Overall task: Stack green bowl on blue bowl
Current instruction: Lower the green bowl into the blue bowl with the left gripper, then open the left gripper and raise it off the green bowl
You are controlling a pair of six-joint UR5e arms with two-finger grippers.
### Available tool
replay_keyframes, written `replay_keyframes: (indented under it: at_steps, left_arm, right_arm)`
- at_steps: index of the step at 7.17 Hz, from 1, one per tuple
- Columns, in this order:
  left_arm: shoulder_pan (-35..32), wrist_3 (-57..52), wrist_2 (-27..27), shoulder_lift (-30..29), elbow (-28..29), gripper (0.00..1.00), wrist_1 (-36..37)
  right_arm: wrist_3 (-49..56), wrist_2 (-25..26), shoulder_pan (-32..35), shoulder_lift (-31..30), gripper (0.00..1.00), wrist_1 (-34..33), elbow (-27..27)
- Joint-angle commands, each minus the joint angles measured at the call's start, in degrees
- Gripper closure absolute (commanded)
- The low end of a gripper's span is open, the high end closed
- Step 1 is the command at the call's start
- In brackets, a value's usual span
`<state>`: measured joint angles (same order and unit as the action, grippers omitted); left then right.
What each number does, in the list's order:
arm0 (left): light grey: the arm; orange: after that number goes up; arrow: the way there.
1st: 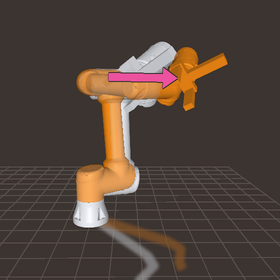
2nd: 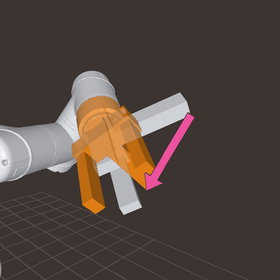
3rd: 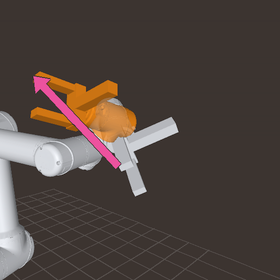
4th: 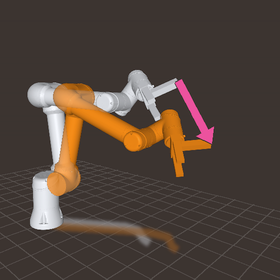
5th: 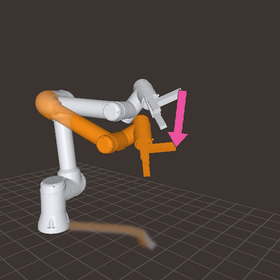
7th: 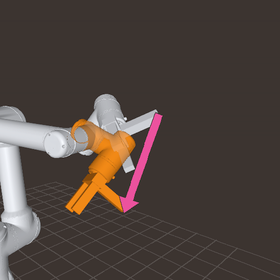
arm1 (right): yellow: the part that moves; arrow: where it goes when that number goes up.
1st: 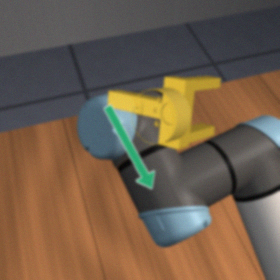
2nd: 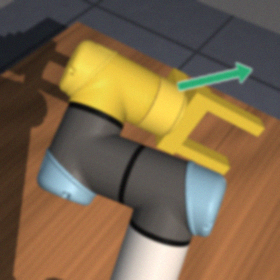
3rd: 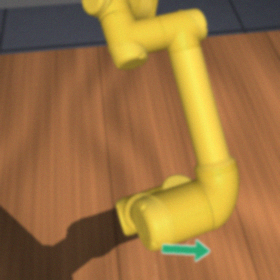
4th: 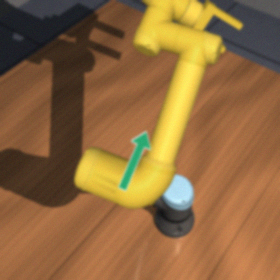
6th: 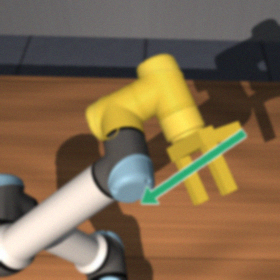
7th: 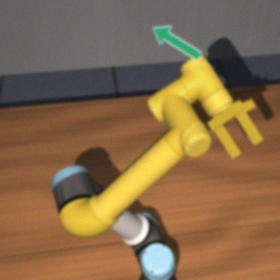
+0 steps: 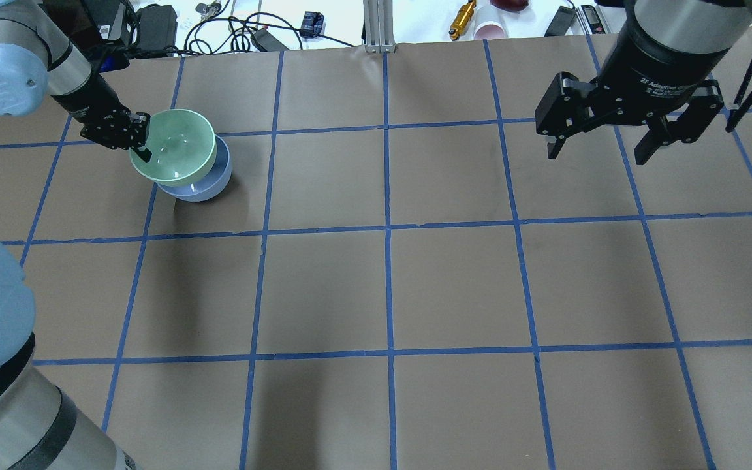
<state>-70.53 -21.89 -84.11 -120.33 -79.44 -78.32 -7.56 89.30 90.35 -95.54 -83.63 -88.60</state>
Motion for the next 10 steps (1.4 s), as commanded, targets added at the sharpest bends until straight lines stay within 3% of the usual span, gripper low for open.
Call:
replay_keyframes:
  at_steps: [1, 2, 3, 4, 8, 10]
  left_arm:
    - [0.1, -0.1, 0.0, -0.7, -0.5, 1.0, 0.5]
    - [0.1, 0.0, 0.0, -1.0, -0.2, 1.0, 0.5]
    - [0.0, 0.3, 0.0, -1.0, -0.5, 0.11, 0.5]
    - [0.0, 0.4, 0.2, -0.7, -0.8, 0.0, 0.4]
    - [-1.7, 2.5, 0.0, 4.5, -0.2, 0.0, -3.4]
    - [-6.2, 4.6, -0.4, 9.1, -0.5, 0.0, -4.6]
  right_arm:
    - [0.0, 0.0, 0.0, 0.0, 0.0, 0.0, 0.0]
    - [0.0, 0.0, 0.0, 0.0, 0.0, 0.0, 0.0]
    - [0.0, 0.0, 0.0, 0.0, 0.0, 0.0, -0.1]
    - [0.0, 0.0, 0.0, 0.0, 0.0, 0.0, -0.1]
    - [0.0, 0.0, 0.0, 0.0, 0.0, 0.0, 0.0]
    - [0.0, 0.0, 0.0, 0.0, 0.0, 0.0, 0.0]
